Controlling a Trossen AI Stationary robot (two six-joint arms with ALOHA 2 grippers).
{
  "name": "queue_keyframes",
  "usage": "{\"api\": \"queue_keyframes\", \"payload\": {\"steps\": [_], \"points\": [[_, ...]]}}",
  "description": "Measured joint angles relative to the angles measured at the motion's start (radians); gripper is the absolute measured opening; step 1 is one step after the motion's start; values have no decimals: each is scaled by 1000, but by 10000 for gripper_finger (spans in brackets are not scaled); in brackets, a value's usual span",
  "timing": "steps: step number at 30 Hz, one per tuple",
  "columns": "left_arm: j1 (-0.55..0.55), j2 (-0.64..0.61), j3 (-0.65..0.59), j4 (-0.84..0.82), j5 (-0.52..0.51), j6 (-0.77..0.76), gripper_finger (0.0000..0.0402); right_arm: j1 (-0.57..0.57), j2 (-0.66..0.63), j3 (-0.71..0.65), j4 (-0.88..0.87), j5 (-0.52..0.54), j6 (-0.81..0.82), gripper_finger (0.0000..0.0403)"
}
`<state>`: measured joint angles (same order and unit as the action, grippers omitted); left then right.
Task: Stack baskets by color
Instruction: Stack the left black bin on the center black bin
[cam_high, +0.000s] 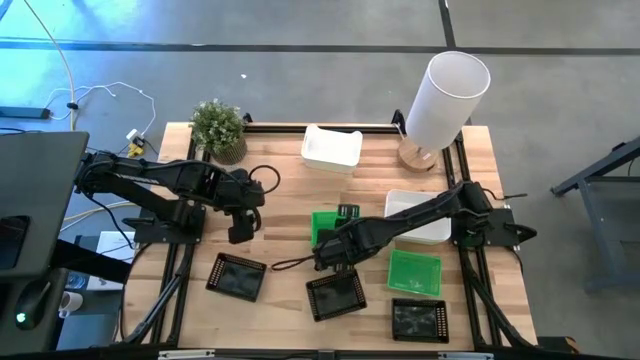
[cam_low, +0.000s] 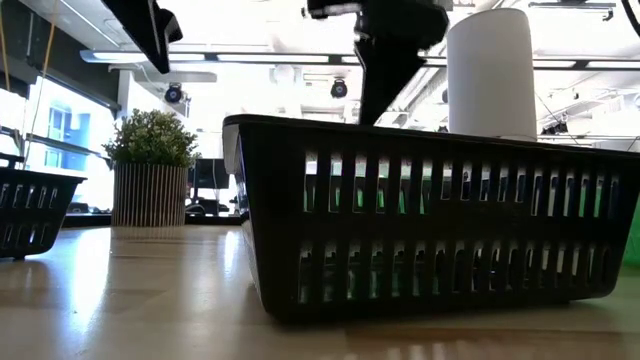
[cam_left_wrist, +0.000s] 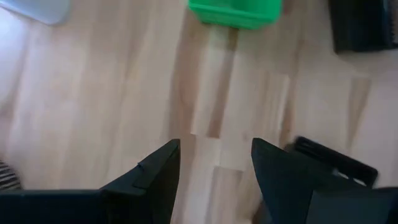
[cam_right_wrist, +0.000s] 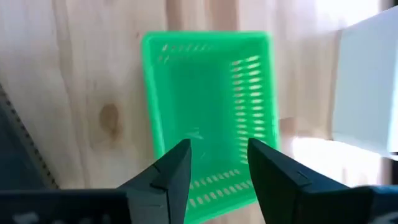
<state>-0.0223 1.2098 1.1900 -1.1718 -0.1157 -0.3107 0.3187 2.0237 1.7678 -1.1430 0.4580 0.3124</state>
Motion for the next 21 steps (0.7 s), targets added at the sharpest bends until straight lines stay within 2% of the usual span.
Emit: {"api": "queue_keyframes", "payload": {"steps": [6, 14, 18, 21], "points": [[-46, 0, 0, -61, 17, 0, 184, 0, -1, 39, -97, 99, 0, 144], [-174, 0, -3, -62, 13, -12, 184, 0, 0, 39, -238, 171, 50, 144], [-215, 0, -70, -63, 7, -59, 184, 0, 0, 39, -303, 199, 96, 144], [-247, 0, -125, -53, 39, -84, 184, 0, 0, 38, -320, 198, 108, 144]]}}
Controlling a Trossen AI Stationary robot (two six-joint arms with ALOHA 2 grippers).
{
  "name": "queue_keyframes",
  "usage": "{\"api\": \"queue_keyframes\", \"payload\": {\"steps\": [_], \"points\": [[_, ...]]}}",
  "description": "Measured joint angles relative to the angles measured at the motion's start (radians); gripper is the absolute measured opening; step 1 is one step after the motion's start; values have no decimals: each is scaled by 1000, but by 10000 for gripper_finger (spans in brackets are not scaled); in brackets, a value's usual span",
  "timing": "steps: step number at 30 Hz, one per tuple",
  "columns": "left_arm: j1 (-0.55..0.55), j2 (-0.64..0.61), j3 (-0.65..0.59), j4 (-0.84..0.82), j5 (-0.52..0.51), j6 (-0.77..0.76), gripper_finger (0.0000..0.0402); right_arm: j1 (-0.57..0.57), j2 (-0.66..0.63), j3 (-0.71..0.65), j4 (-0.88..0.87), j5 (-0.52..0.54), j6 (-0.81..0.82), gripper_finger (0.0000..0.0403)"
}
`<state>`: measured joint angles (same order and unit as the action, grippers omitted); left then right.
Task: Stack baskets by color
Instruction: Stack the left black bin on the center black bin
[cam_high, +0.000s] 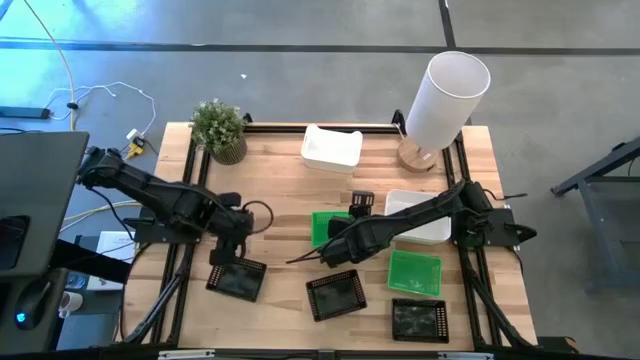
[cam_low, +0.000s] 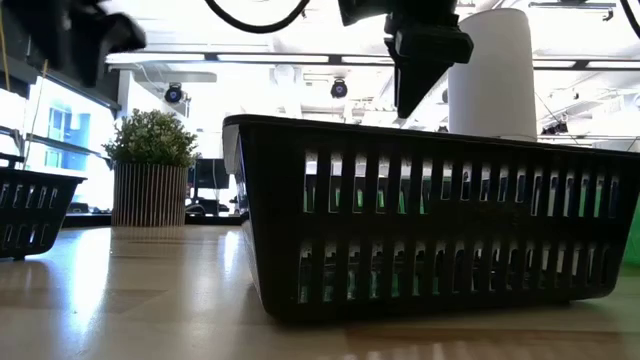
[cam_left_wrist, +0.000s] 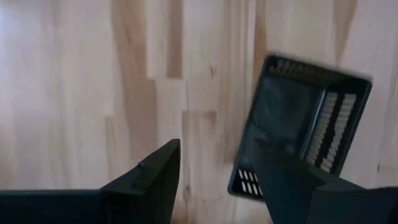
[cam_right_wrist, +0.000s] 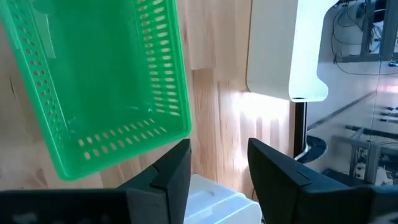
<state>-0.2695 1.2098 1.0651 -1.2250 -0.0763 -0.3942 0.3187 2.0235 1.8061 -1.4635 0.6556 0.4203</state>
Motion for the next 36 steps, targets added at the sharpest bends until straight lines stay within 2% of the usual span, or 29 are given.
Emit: {"api": "queue_keyframes", "payload": {"steps": [10, 17, 21, 36], "points": [[-76, 0, -116, 28, 47, -114, 184, 0, 0, 0, 2, 1, 2, 144], [-115, 0, -198, 121, 57, -159, 184, 0, 0, 0, 15, -5, 2, 144], [-128, 0, -244, 171, 106, -180, 184, 0, 0, -1, 16, -10, 13, 144], [-137, 0, -386, 318, 108, -229, 184, 0, 0, -1, 17, -12, 17, 144]]}}
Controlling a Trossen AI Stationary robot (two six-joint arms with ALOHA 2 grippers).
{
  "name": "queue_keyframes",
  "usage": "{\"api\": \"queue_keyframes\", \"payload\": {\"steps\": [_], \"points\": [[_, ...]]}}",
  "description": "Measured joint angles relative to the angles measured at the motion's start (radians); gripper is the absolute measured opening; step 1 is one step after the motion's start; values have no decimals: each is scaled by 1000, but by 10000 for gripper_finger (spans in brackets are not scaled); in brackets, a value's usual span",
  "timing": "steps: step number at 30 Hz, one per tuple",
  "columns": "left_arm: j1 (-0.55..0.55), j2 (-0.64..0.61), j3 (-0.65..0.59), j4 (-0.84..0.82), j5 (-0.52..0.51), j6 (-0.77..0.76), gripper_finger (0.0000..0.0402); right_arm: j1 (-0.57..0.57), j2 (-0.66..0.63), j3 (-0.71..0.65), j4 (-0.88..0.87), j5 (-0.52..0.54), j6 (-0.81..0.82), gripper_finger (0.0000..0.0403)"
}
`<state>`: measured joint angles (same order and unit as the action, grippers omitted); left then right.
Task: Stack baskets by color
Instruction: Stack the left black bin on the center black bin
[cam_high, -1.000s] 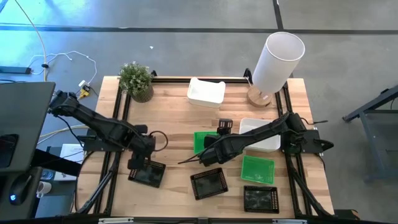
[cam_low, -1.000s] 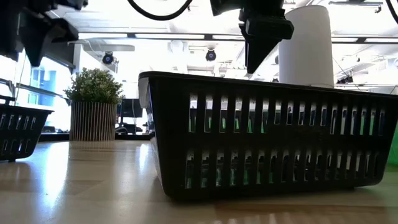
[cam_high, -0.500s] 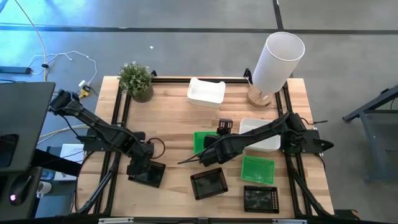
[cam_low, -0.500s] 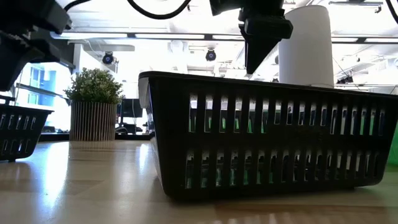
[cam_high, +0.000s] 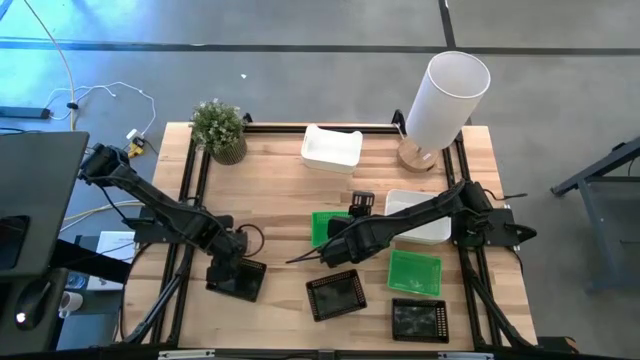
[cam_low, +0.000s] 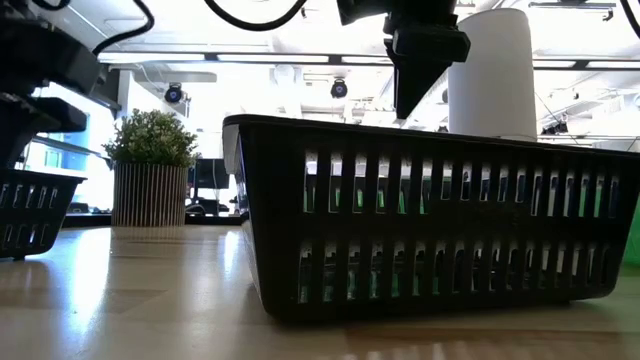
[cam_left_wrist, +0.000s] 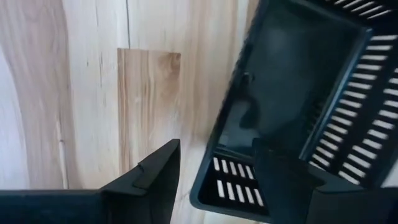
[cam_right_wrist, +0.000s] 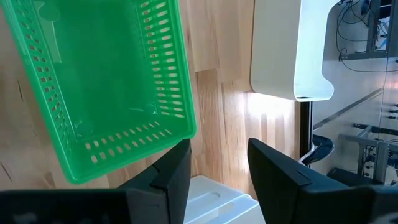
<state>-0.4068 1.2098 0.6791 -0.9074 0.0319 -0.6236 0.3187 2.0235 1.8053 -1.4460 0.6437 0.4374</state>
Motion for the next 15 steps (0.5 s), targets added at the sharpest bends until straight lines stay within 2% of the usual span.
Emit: {"api": "queue_keyframes", "payload": {"steps": [8, 15], "points": [[1, 1, -54, 66, -16, -70, 173, 0, 0, 0, 15, 0, 2, 144], [1, 1, -63, 128, -21, -120, 97, 2, 0, 0, 18, -13, 20, 144]]}}
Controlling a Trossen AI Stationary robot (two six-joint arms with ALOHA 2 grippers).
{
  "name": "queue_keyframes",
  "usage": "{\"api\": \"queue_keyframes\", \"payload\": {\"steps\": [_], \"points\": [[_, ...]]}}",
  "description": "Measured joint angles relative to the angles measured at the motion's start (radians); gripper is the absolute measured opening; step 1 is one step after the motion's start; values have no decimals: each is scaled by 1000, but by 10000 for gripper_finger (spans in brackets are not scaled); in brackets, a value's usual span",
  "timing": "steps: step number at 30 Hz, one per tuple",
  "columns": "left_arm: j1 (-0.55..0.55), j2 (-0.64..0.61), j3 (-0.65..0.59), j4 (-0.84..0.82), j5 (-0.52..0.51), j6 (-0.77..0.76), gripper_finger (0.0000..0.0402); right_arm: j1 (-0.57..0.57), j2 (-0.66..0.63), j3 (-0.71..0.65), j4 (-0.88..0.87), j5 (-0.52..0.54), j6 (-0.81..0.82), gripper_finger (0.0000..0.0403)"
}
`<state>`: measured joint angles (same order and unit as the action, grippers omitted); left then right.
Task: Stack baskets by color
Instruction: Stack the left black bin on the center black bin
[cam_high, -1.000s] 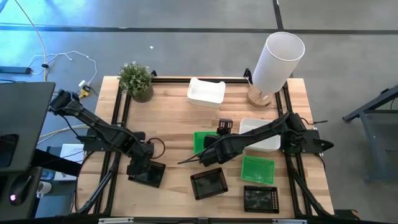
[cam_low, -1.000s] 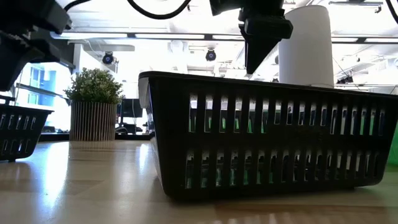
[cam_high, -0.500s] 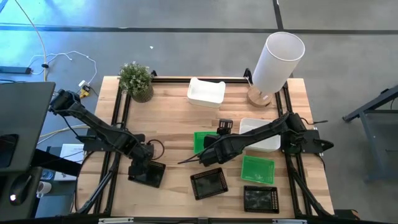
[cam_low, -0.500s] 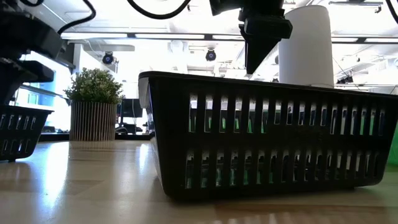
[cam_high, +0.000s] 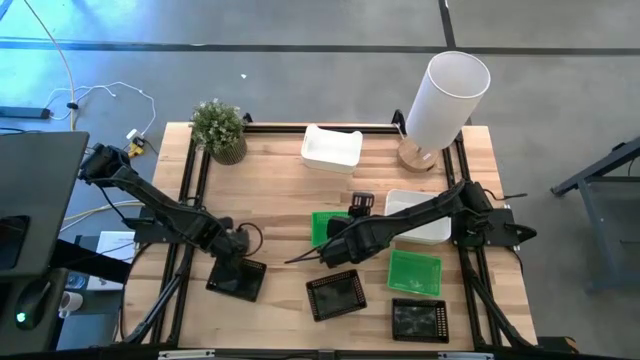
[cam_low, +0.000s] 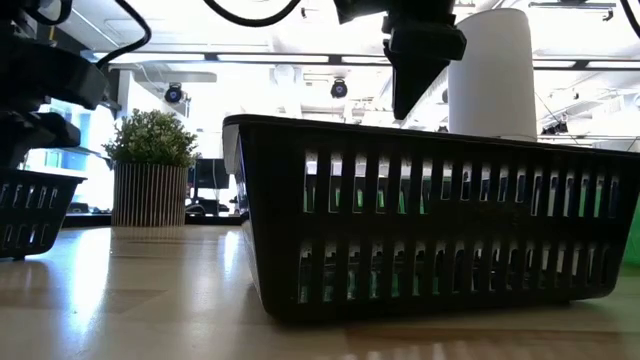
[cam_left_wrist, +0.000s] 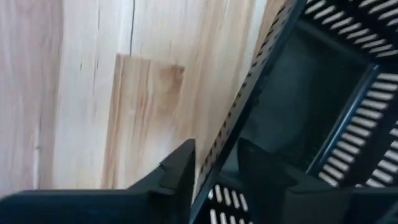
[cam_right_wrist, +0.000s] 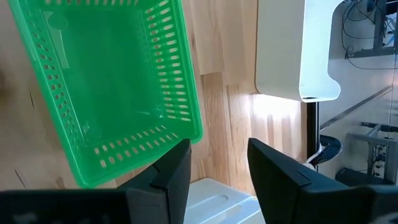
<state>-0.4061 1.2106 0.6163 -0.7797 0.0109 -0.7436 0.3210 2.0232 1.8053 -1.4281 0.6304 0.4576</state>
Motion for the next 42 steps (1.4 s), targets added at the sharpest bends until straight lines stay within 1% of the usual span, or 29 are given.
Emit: {"api": "queue_keyframes", "payload": {"steps": [5, 7, 12, 17, 28, 34, 38, 42], "points": [[0, 0, 0, 67, -10, -29, 27, 1, 0, 0, -2, -31, 69, 144], [0, 0, 0, 84, -15, -32, 8, 2, 0, 0, -5, -46, 95, 144], [0, 0, 0, 97, -31, -32, 11, 23, 0, 0, -5, -52, 151, 144], [0, 0, 0, 105, -61, -37, 3, 48, 0, 0, -5, -52, 197, 144], [0, 0, 0, 141, -139, -134, 1, 68, 0, 0, 19, -40, 304, 144], [0, 0, 0, 141, -202, -166, 0, 67, 0, 0, 160, -37, 328, 144], [-1, 0, 0, 141, -217, -163, 0, 67, 0, 0, 276, -36, 322, 144], [-1, 0, 3, 139, -266, -160, 0, 66, 0, 0, 385, -36, 295, 144]]}}
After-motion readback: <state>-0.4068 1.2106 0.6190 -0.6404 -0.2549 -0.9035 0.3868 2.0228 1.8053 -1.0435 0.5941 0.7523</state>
